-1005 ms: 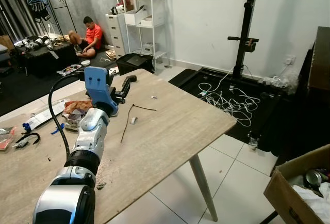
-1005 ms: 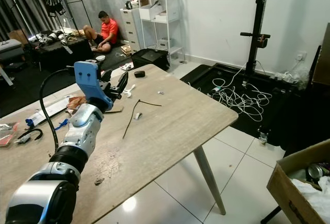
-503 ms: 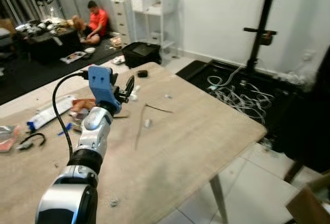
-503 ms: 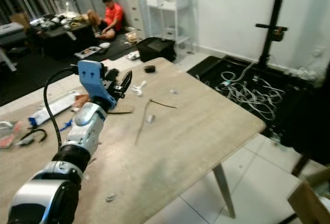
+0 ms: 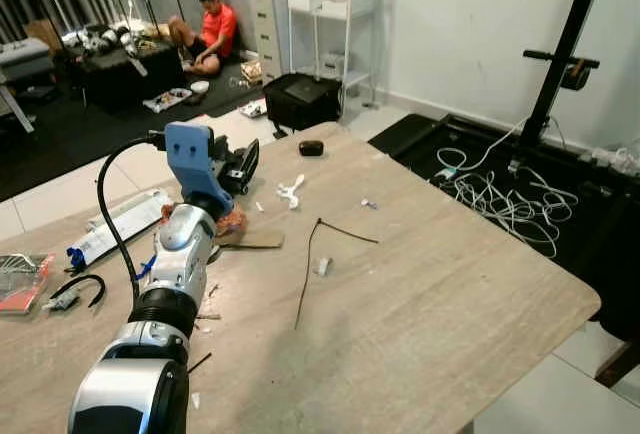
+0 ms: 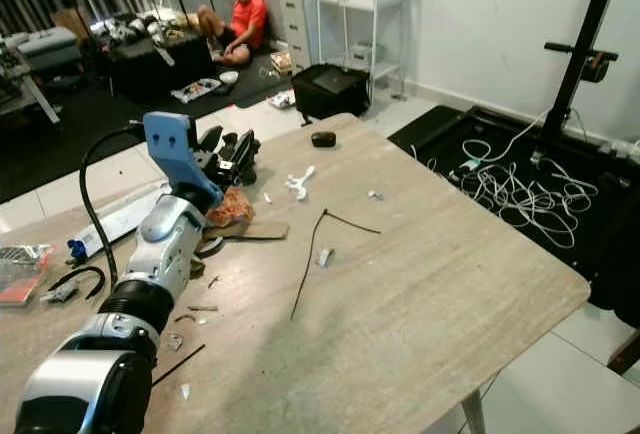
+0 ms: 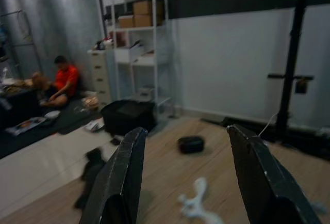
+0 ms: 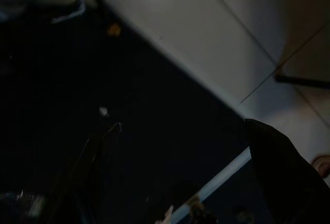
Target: Picking trash to rubbish bin
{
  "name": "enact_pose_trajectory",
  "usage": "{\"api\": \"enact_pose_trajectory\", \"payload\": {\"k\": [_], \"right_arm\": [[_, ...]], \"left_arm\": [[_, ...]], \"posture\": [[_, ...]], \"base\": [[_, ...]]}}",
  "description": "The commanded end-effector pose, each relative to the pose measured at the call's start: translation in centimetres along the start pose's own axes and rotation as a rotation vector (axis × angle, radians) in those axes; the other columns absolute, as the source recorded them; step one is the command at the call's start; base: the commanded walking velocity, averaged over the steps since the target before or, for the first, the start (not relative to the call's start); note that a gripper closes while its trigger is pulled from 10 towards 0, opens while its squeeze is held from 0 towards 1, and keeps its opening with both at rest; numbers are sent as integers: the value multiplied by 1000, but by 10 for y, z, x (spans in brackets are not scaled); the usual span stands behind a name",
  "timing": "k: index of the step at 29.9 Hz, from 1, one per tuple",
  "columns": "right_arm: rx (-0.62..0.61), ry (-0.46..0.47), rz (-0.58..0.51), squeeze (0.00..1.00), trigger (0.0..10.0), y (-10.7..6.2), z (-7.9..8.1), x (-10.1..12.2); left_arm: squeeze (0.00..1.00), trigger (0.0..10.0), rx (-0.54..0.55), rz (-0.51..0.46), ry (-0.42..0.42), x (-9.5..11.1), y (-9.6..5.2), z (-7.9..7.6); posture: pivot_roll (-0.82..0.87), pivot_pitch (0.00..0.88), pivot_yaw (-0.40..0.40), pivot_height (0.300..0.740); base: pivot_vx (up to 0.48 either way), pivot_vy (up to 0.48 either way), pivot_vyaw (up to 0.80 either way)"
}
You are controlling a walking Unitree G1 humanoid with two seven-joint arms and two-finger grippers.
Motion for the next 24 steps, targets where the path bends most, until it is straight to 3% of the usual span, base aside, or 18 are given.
{"api": "enact_pose_trajectory", "payload": {"k": [1,3,6,7,10,14,18,19,24], "right_arm": [[7,-14,39,0,10000,-1,2,-14],[7,-15,39,0,10000,-1,3,-14],[10,-21,41,0,10000,-1,3,-15],[10,-21,41,0,10000,-1,3,-15],[15,-40,51,0,10000,-2,4,-21],[14,-61,76,0,10000,-5,1,-36],[8,-74,95,0,10000,-7,-3,-47],[1,-79,112,0,10000,-10,-8,-57],[-13,-84,138,0,10000,-14,-16,-73]], "left_arm": [[0,10000,17,26,32,-6,-6,9],[0,10000,15,33,46,-8,-6,9],[0,10000,23,103,188,-17,-9,12],[0,10000,23,103,188,-17,-9,12],[0,10000,0,162,315,-26,-11,12],[0,10000,-56,252,407,-40,-16,14],[0,10000,-40,292,424,-43,-19,26],[0,10000,-20,305,424,-42,-20,36],[0,10000,11,295,404,-35,-17,46]], "posture": [[-279,115,137,740],[-282,116,139,740],[-289,127,143,740],[-289,127,143,740],[-292,153,146,740],[-294,194,150,740],[-304,233,156,740],[-308,257,159,740],[-316,306,162,740]], "base": [[0,0,0],[0,0,0],[0,0,0],[0,0,0],[0,0,0],[0,0,0],[0,0,0],[0,0,0],[0,0,0]]}}
Point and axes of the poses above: a point about 5 cm out from each wrist's last joint towards the gripper, its own y axis pointing out of the wrist towards the gripper, its own x axis along the axis of the wrist's last joint, z = x × y, the point moved 4 cm from there along y, pointing out of the wrist towards the gripper, and after that the axes turned 13 degrees about y, right-handed, at the moved point
